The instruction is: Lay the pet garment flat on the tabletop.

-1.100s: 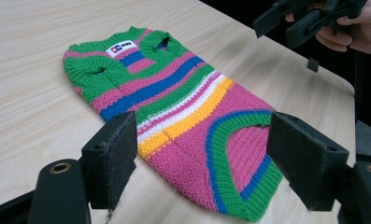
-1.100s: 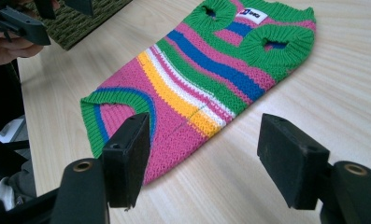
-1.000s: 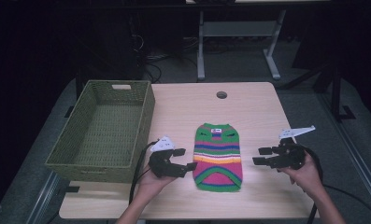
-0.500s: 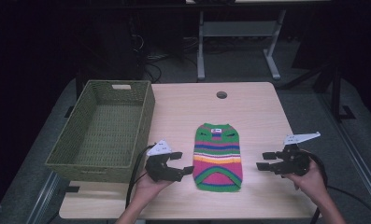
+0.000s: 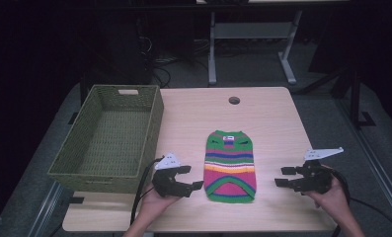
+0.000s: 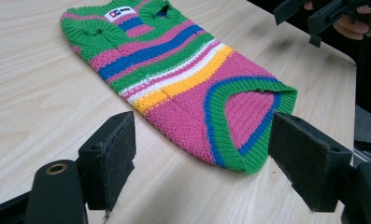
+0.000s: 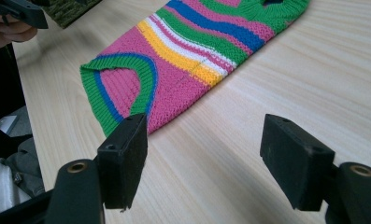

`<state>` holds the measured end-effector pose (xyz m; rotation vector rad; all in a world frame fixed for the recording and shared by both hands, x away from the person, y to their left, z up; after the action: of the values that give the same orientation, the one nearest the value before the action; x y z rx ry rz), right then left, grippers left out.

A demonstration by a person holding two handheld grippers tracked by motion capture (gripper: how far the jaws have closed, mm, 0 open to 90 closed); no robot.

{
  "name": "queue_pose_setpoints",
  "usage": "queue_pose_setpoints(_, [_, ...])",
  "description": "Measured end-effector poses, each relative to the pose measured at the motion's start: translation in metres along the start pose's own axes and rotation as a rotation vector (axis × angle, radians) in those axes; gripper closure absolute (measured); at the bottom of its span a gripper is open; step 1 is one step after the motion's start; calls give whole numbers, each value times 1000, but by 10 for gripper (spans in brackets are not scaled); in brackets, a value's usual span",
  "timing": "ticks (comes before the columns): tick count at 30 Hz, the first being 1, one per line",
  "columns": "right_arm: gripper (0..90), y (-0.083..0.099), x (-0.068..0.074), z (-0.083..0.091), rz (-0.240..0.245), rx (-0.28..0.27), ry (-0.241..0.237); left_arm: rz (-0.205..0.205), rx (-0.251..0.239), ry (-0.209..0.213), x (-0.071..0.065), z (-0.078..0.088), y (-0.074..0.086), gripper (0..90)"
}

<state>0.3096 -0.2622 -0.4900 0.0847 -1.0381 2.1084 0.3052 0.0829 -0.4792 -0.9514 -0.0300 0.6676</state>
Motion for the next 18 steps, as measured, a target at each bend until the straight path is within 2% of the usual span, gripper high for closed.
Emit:
queue_pose_setpoints(12, [314, 17, 4, 3, -19, -3, 5, 3, 4, -2, -2, 2, 6, 231])
queue_pose_setpoints(18, [312, 21, 7, 4, -12, -11, 6, -13, 17, -4, -5, 3, 8, 231])
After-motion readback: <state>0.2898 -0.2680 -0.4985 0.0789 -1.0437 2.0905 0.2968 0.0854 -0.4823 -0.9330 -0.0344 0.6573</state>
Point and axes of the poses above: each handheld gripper's, and its own axes: z roughly backward along the jaws, y roughly out of its underside, x roughly to its left, the point moved 7 cm from there along -z, roughly forward along the jaws, and after that the axes turned 5 degrees about x, right-handed, at the moved point
